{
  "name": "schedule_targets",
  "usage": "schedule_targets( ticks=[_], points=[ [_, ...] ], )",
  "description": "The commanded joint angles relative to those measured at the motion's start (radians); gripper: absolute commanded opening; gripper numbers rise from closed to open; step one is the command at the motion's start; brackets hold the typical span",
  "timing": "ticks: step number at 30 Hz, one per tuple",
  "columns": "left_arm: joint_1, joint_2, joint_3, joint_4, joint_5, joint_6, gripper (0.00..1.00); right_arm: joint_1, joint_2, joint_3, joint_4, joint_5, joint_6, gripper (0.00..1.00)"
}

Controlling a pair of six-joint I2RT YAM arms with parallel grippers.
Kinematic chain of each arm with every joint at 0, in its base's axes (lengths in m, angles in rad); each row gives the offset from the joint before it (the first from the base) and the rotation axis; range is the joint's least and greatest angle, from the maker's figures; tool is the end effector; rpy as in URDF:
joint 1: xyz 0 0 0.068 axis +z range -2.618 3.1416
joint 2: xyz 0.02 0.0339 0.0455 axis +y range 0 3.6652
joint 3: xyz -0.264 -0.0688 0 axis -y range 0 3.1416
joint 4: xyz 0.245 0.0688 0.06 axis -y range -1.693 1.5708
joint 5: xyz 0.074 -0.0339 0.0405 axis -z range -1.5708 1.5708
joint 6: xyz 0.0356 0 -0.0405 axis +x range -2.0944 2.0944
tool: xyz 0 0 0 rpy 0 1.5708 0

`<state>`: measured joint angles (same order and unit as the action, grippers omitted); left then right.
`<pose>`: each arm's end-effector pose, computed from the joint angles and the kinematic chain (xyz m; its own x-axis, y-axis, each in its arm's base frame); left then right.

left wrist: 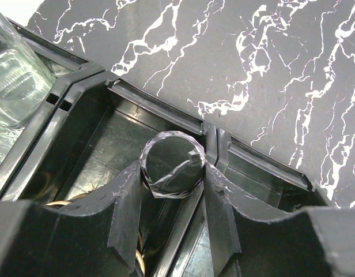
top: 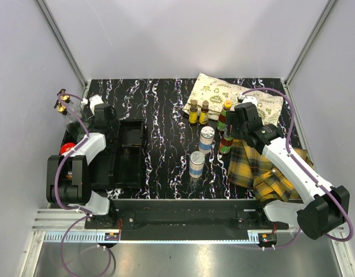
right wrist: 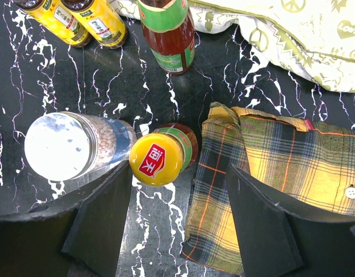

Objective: Organize the condiment bottles
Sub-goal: Place the bottle in the storage box.

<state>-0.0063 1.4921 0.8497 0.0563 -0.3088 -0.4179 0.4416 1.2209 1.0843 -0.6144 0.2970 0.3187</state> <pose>0.3213 0.0088 0.2182 -0.4052 -0.3841 -0.8296 -0.4504 0.8736 -0.1845 0.2389 0.1014 0.3139 -0.6533 0.0226 -0.7568 -0.0111 0.9992 0.0394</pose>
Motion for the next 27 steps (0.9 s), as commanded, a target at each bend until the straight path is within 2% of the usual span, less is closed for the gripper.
schedule_targets(
  ticks=[1,8,13,19,24,27],
  points=[
    [0.006,-0.046,-0.011,0.025,0.016,0.013,0.38,0.006,-0.011,0.02,0.021,0.008,0.002,0.75],
    [0.006,-0.102,0.011,-0.012,0.019,0.018,0.47,0.006,-0.015,0.02,0.021,-0.001,0.003,0.74],
    [0.006,-0.119,0.015,-0.029,0.019,0.022,0.62,0.006,-0.021,0.017,0.022,-0.002,0.006,0.75],
    [0.005,-0.104,0.02,-0.035,0.017,0.03,0.63,0.006,-0.032,0.012,0.021,-0.006,0.005,0.74],
    [0.006,-0.141,0.018,-0.035,0.005,0.033,0.73,0.006,-0.038,0.012,0.021,-0.004,0.006,0.74],
    [0.006,-0.139,0.034,-0.039,0.005,0.041,0.74,0.006,-0.038,0.017,0.022,-0.007,0.008,0.75]
  ],
)
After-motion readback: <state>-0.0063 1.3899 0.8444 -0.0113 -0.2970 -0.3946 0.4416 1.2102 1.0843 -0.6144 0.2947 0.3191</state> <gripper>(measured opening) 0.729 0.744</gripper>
